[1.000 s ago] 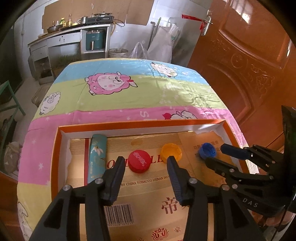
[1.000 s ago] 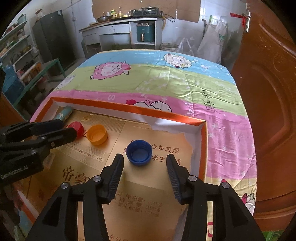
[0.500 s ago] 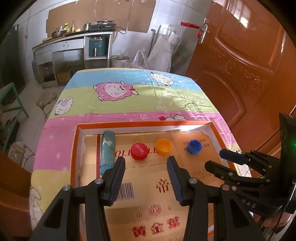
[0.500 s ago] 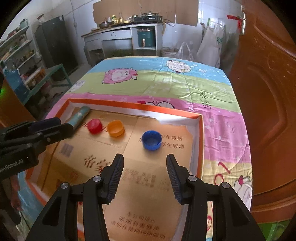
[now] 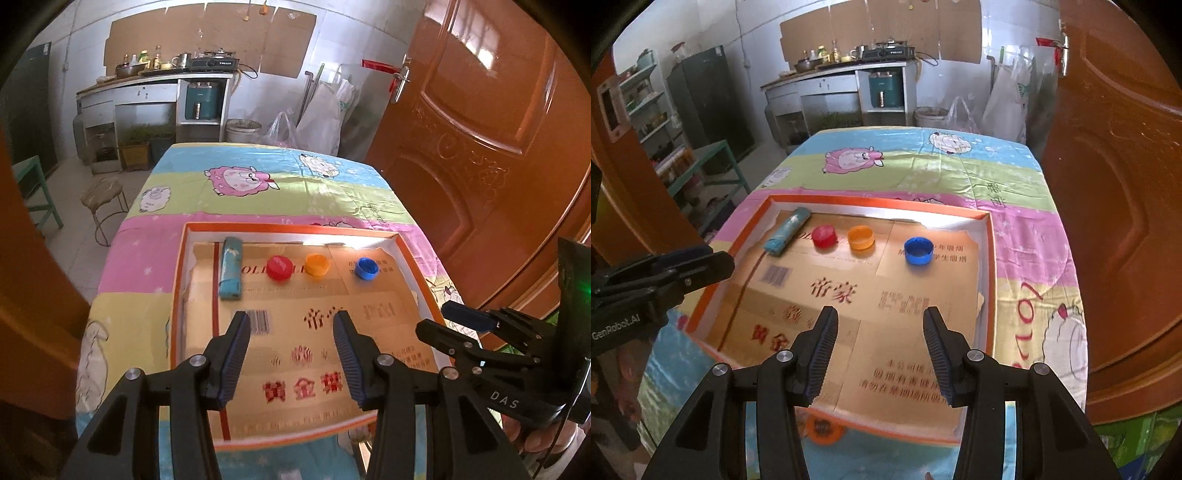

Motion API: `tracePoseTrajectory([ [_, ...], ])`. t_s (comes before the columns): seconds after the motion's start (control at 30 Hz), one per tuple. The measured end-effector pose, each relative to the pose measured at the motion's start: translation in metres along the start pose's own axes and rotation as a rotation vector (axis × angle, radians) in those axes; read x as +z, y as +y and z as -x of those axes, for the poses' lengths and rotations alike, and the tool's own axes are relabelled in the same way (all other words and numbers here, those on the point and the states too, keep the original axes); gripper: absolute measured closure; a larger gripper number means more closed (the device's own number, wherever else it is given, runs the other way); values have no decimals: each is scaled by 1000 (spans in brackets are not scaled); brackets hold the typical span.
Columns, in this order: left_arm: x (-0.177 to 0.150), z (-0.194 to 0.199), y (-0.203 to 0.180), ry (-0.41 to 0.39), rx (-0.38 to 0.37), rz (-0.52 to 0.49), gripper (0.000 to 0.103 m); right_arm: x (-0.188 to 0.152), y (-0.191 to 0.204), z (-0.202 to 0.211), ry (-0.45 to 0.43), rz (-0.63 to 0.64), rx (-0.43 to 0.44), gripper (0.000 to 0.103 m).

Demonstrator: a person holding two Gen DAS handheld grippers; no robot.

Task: Organize rigid objects
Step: 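Move both open tools back over the objects on the quilt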

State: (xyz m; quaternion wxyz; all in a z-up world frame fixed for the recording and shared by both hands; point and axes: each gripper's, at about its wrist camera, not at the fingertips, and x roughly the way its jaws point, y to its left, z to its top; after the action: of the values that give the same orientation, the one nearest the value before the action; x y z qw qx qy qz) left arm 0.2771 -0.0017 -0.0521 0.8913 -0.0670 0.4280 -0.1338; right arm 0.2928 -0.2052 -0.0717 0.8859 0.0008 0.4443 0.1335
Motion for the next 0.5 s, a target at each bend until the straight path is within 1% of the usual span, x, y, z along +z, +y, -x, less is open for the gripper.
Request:
tracePoseTrajectory([
  [0.5,-44,52,1,-47,21,8,56,-44,19,47,-44,-23,19,53],
])
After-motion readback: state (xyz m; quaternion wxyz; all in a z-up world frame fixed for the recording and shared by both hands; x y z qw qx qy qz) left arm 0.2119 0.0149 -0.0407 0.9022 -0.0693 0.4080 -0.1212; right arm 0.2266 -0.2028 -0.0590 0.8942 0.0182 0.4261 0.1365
